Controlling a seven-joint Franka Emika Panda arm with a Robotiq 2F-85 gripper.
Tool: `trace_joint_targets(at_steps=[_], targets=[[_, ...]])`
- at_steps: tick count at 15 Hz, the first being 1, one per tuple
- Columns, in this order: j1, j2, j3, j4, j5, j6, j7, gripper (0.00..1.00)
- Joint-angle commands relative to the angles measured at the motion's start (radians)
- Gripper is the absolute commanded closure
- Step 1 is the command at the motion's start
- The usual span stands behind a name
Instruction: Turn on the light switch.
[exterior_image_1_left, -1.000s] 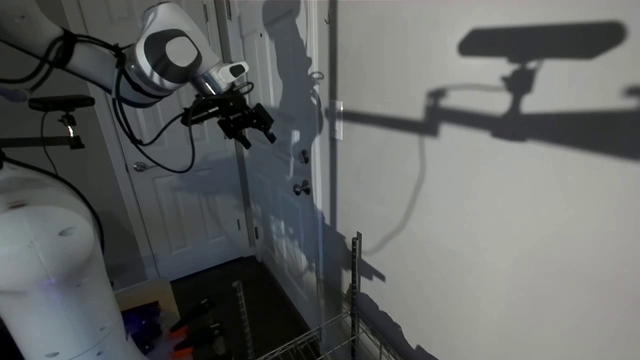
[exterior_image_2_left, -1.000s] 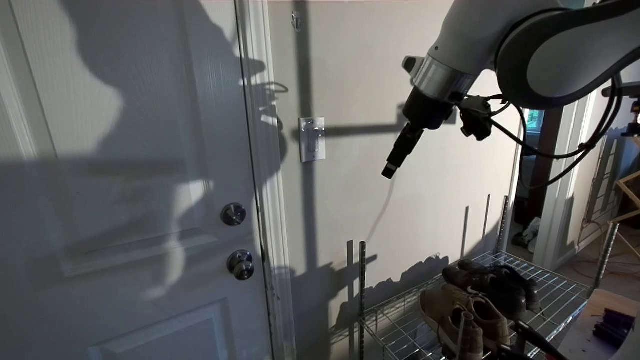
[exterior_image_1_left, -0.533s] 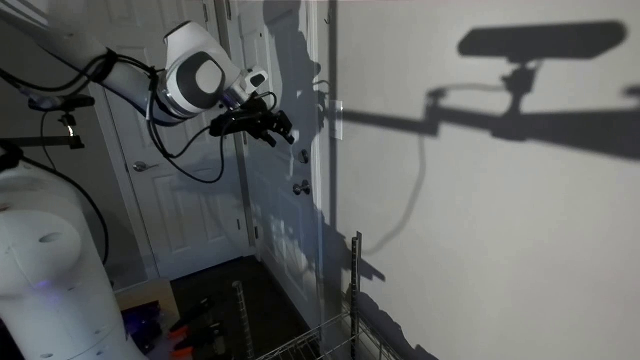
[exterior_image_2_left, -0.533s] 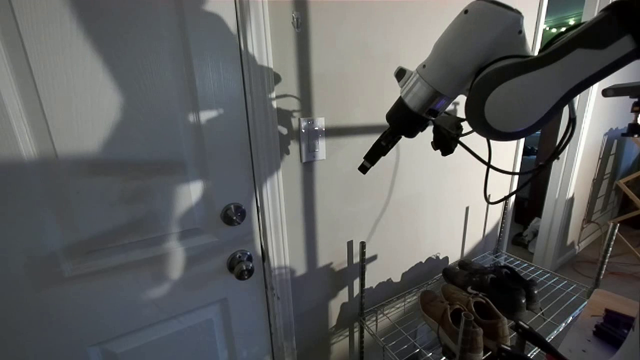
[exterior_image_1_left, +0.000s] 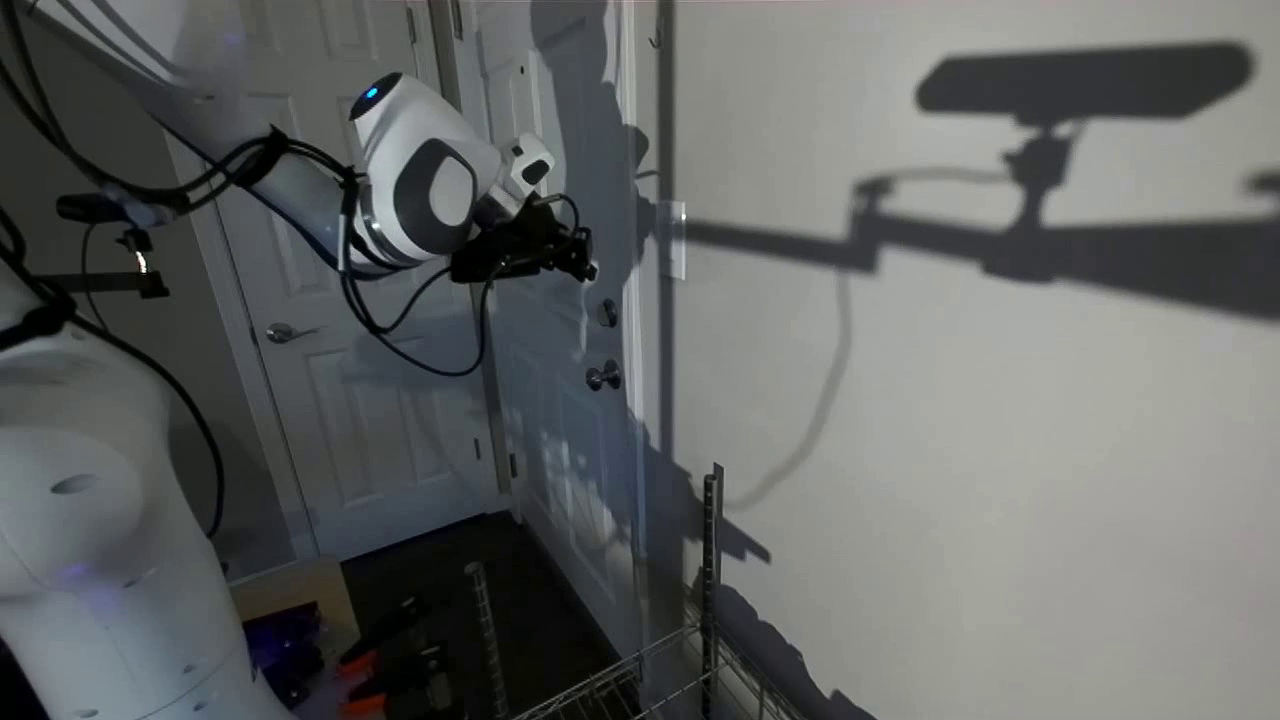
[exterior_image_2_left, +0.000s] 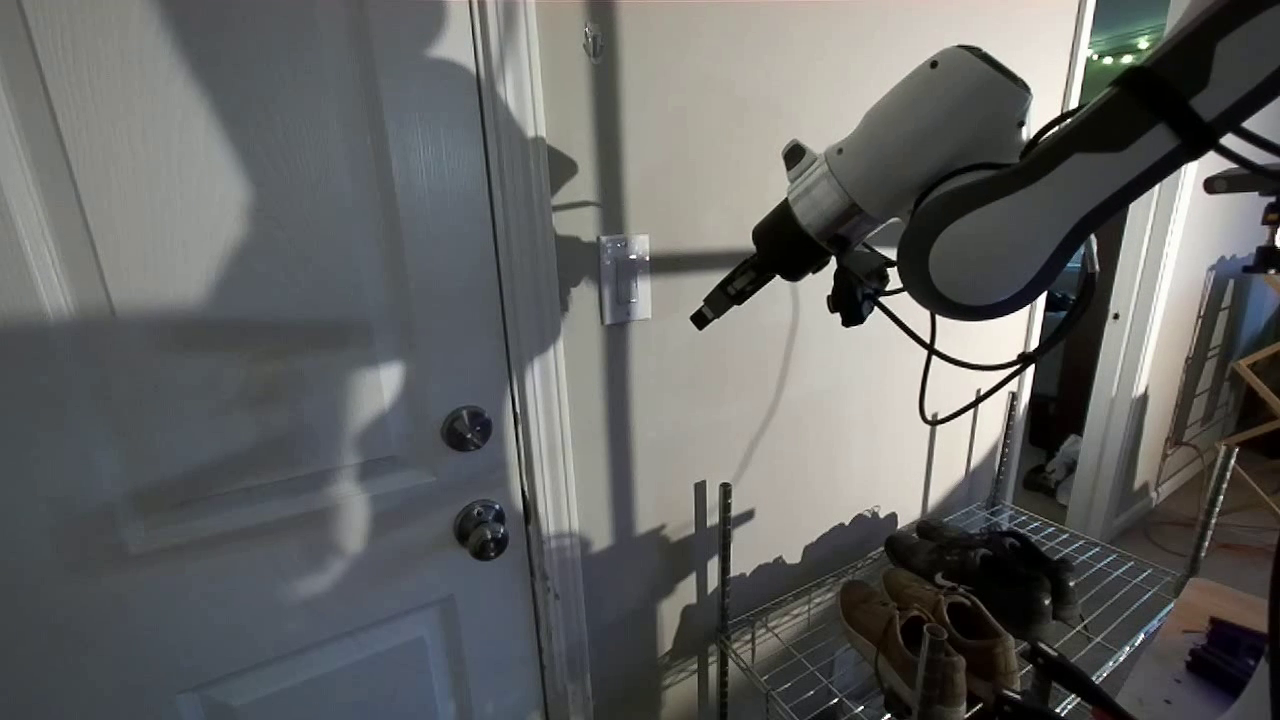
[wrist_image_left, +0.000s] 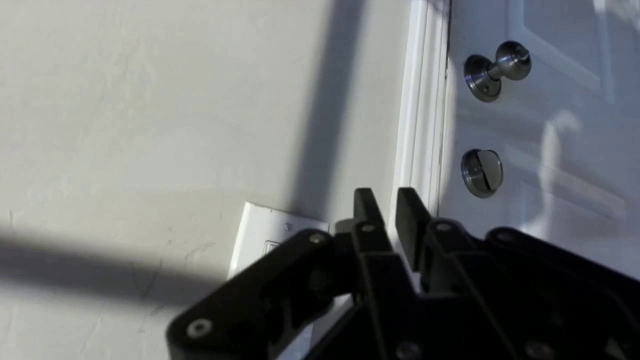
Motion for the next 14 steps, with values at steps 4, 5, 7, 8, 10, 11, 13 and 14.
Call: trace_joint_targets(at_steps=[4,5,7,8,10,11,13,14], targets=[[-0.083,0.075,0.084,0.025,0.005,0.207,-0.004,0.96],[-0.11,0.086,0.112,0.031,0.012,0.238,-0.011,0.96],[-0.165,0.105,0.161,0.044,0.03,0.285,-0.025,0.95],[-0.153,0.091,0.156,0.07,0.035,0.245,-0.017,0.94],[-0.181,0.098,0.179,0.102,0.046,0.236,-0.015,0.95],[-0.199,0.102,0.193,0.123,0.052,0.235,-0.02,0.95],[-0.234,0.11,0.224,0.154,0.065,0.234,-0.024,0.95],[-0.255,0.113,0.243,0.164,0.073,0.233,-0.026,0.95]])
